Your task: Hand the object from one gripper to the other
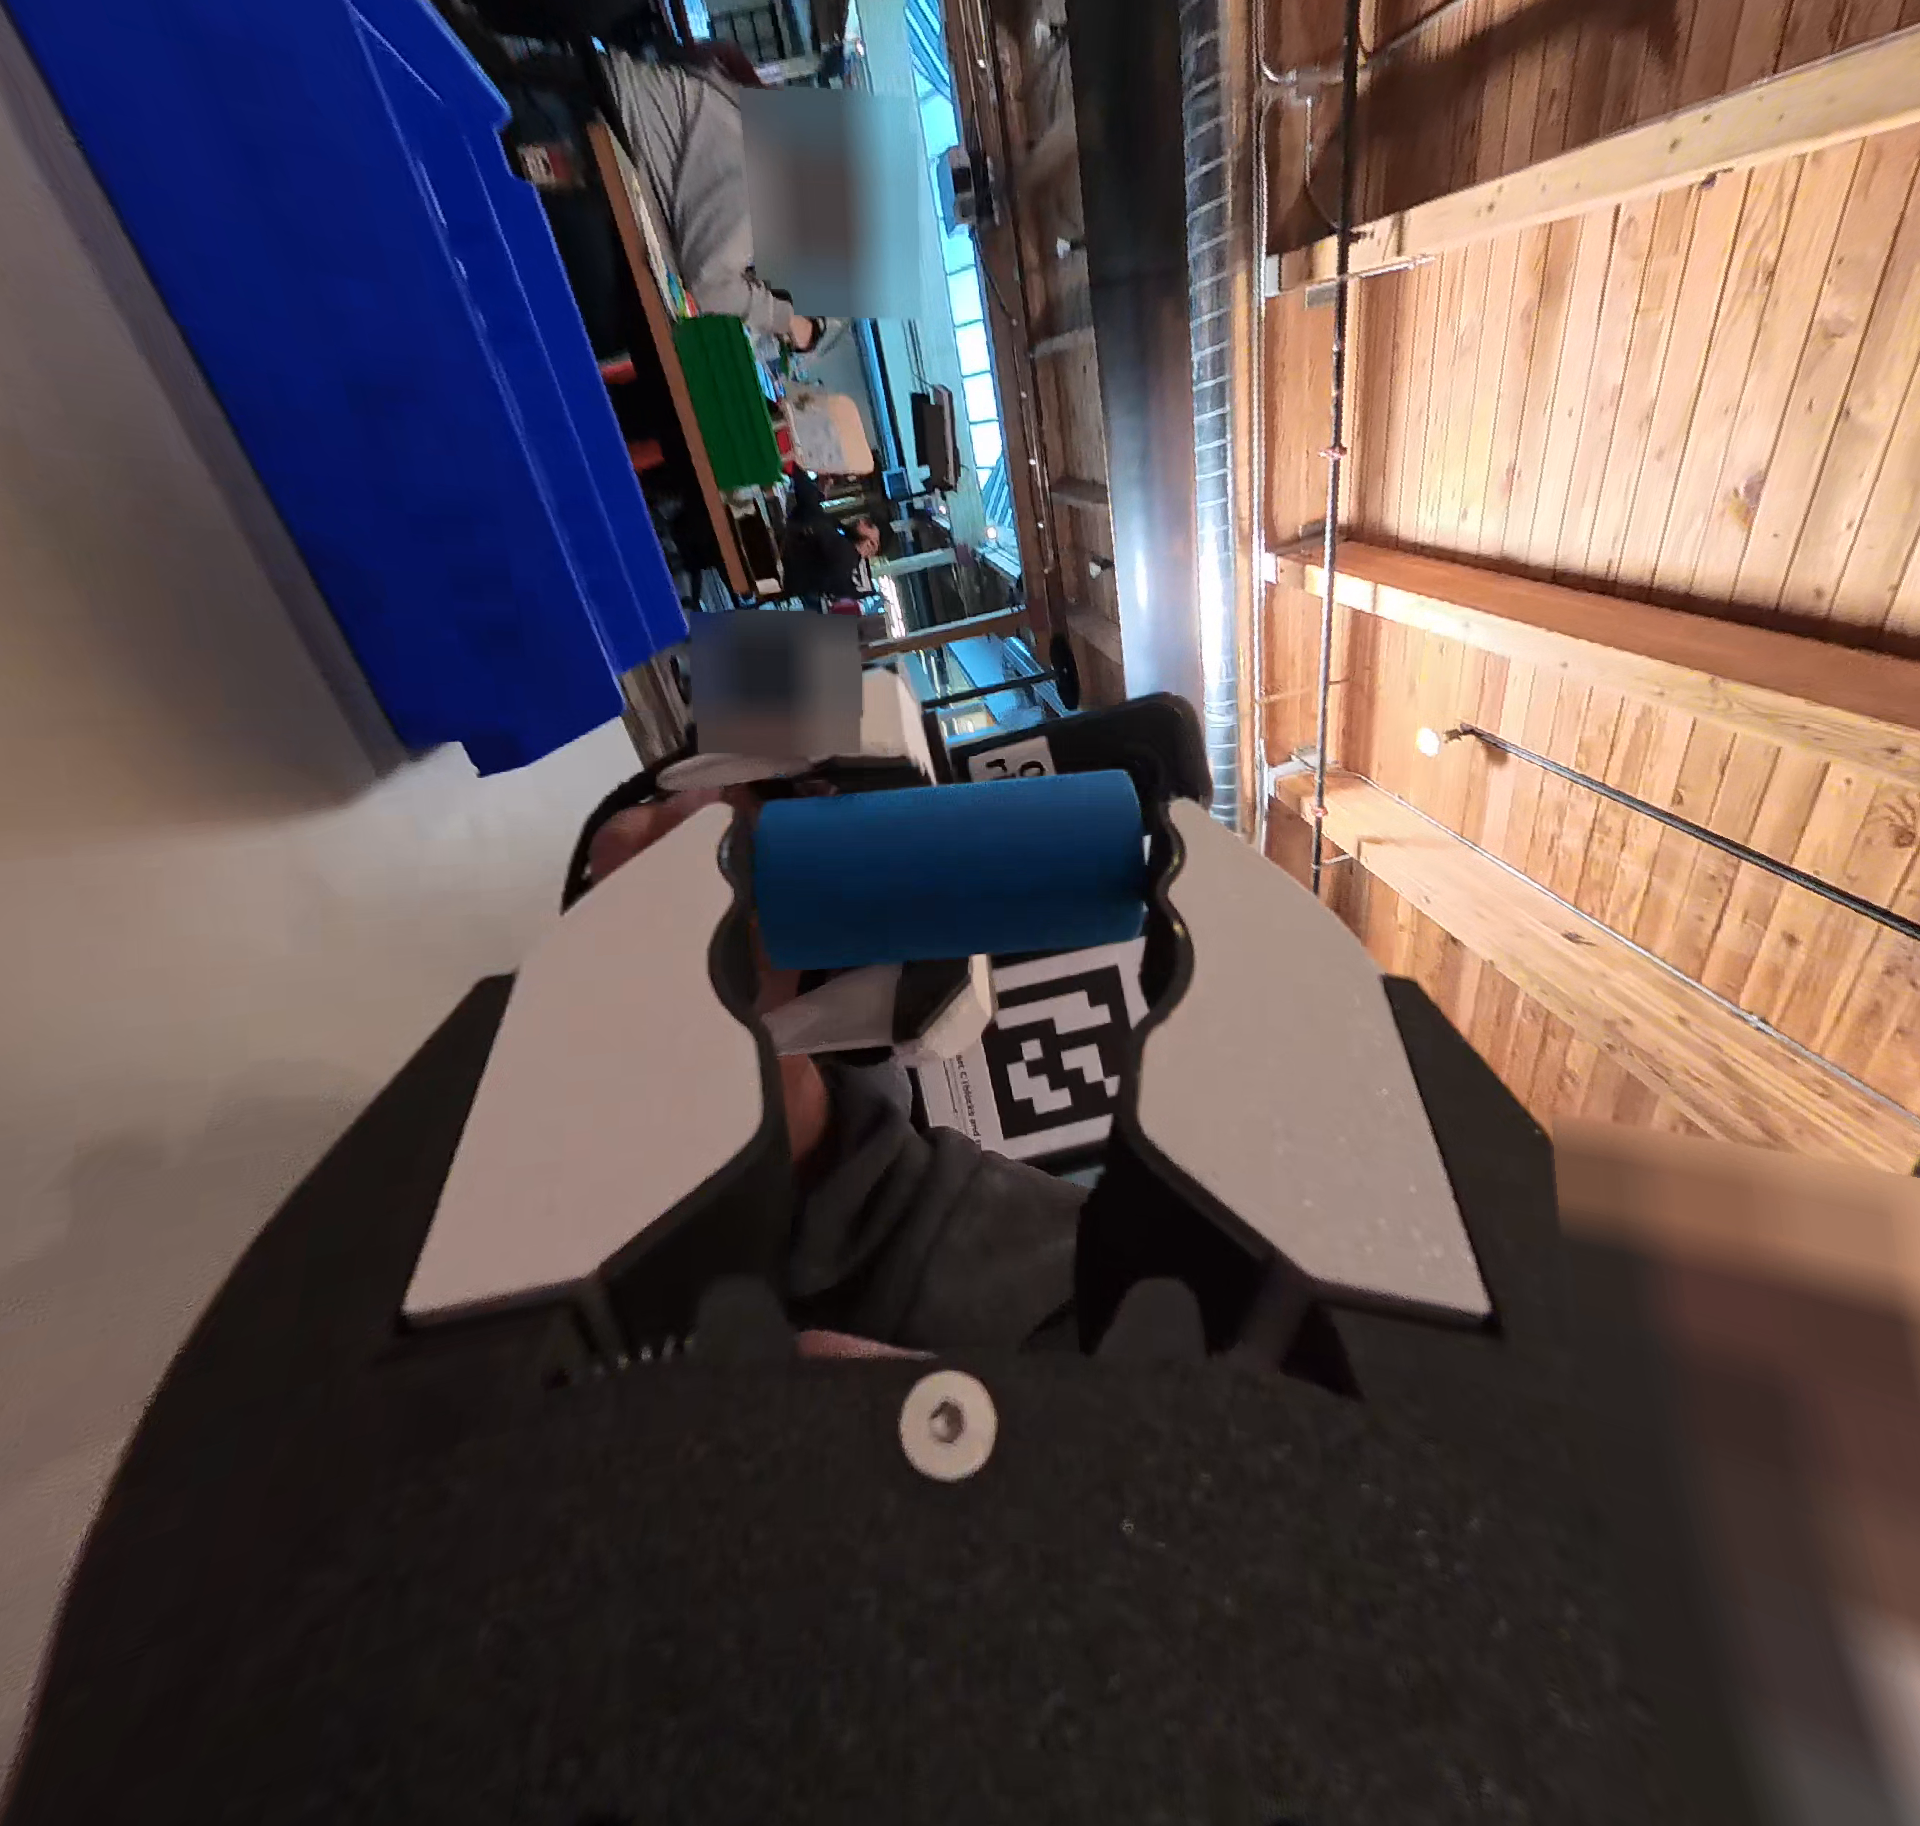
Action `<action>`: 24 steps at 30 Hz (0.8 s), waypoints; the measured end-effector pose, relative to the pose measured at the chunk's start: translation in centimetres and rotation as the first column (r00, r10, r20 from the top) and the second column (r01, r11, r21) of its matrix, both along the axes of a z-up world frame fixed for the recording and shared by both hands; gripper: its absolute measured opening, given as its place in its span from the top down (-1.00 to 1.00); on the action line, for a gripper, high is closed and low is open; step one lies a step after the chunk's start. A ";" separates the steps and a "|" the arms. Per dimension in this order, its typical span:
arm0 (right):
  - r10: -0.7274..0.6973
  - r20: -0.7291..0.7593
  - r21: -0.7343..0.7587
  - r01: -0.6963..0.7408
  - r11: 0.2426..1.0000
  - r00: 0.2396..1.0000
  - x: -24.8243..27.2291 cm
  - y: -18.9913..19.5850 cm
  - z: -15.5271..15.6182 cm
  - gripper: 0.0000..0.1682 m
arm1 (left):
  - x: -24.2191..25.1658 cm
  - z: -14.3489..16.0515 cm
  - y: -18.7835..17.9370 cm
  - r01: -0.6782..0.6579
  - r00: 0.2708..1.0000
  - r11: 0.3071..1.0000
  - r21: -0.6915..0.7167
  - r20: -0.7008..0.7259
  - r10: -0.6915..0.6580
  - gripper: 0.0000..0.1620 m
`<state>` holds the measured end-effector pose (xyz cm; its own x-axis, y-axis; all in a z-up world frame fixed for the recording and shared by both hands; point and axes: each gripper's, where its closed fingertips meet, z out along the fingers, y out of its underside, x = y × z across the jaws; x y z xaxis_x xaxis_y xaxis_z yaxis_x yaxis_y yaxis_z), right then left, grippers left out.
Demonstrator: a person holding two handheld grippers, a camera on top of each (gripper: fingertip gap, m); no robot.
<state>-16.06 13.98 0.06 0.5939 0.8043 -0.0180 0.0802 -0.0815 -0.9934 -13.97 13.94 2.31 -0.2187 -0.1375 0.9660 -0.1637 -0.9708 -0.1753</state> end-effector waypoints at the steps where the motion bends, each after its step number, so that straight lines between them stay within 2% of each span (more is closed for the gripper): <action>1: -0.004 0.004 0.006 0.004 1.000 1.000 0.1 0.0 0.0 0.45 | 0.3 -0.1 -0.3 0.013 1.000 1.000 0.003 0.001 -0.013 0.13; 4: -0.010 0.041 0.042 0.008 0.999 0.999 0.6 -0.2 -0.1 0.61 | 1.0 -0.3 -1.1 0.051 0.999 0.999 -0.019 0.013 -0.051 0.12; 8: -0.007 0.070 0.079 0.001 0.997 0.998 1.1 -1.0 0.2 0.62 | 1.0 0.1 -1.8 0.064 0.997 0.998 0.027 0.033 -0.065 0.12; 10: -0.011 0.056 0.090 0.006 0.996 0.998 1.8 -1.4 1.1 0.62 | 0.0 1.7 -1.5 0.017 0.991 0.998 0.055 0.132 -0.025 0.00; 12: -0.024 0.036 0.100 0.021 0.995 0.999 3.3 -1.8 2.6 0.62 | -1.6 2.4 -1.3 -0.044 0.981 0.997 0.060 0.194 0.032 0.01; 14: -0.089 0.014 0.119 0.087 0.989 0.996 6.4 -1.7 4.7 0.62 | -2.9 0.5 -2.7 -0.073 0.988 0.986 0.148 0.148 0.051 0.04; 16: -0.180 -0.019 0.107 0.181 0.978 0.983 10.9 -1.3 6.8 0.62 | -3.7 -3.5 -4.9 -0.080 0.997 0.965 0.248 0.033 0.074 0.18; 19: -0.386 -0.087 -0.011 0.387 0.922 0.918 19.4 0.4 8.5 0.62 | -5.1 -9.1 -9.2 -0.021 0.994 0.966 0.258 -0.098 0.047 0.15; 21: -0.528 -0.039 -0.141 0.518 0.843 0.848 25.1 2.2 6.8 0.62 | -5.8 -11.5 -11.3 -0.003 0.989 0.972 0.236 -0.143 0.038 0.16; 24: -0.642 0.154 -0.411 0.639 0.650 0.751 31.7 5.2 -0.4 0.61 | -6.1 -14.0 -13.5 0.030 0.978 0.972 0.233 -0.208 0.019 0.16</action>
